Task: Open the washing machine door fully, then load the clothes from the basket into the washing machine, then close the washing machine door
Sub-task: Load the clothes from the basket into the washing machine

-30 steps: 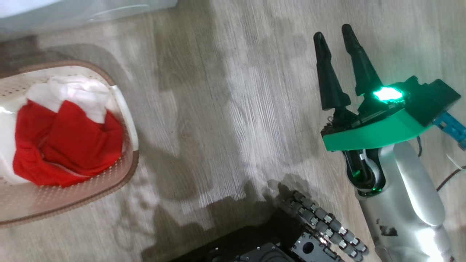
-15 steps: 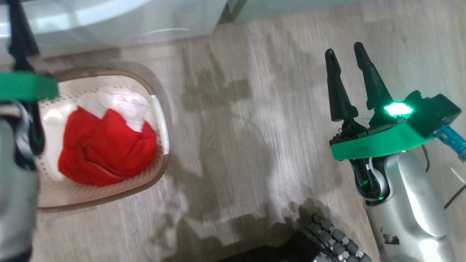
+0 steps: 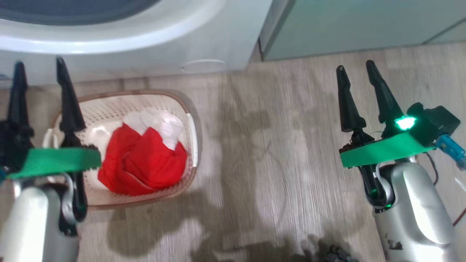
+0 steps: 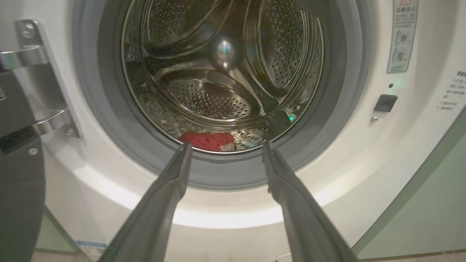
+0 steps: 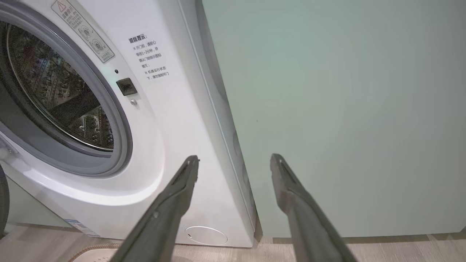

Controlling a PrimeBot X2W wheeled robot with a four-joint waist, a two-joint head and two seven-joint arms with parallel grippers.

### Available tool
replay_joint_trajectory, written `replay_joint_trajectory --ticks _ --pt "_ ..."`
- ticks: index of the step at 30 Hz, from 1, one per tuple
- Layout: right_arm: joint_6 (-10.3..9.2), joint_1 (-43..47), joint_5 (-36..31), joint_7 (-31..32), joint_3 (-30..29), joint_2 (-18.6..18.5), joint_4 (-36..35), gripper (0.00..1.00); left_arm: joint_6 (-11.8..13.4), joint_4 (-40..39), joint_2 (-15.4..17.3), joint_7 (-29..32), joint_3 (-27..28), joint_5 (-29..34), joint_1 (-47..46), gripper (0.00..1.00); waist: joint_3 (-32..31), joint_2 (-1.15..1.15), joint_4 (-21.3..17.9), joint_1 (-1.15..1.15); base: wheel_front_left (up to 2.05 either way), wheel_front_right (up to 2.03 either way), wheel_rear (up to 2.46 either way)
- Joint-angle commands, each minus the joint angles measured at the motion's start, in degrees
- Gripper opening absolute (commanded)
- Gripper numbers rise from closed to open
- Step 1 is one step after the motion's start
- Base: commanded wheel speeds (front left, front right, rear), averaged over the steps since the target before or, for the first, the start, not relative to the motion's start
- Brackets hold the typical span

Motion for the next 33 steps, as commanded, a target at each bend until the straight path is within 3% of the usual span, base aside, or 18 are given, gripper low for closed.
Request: replay_joint_trajectory --ticks 1,13,33 --pt "0.00 1.25 -0.65 0.09 0.57 0.06 -1.63 1.00 -0.14 -1.89 0.39 -0.27 2.36 0.88 0.85 1.00 -2.52 0.00 1.56 0.00 0.00 0.00 0.00" --pt "0.00 6.71 -2.94 3.05 -2.35 0.06 -3.75 1.00 -1.40 0.28 -2.77 -0.27 1.48 3.16 8.80 1.00 -10.93 0.00 2.44 0.00 0.00 0.00 0.00" --pt "0.00 15.91 -3.77 7.71 -4.70 0.06 -9.08 1.00 -1.06 -0.86 -2.76 1.92 -2.09 4.96 16.62 1.00 -20.61 0.00 2.65 0.00 0.00 0.00 0.00"
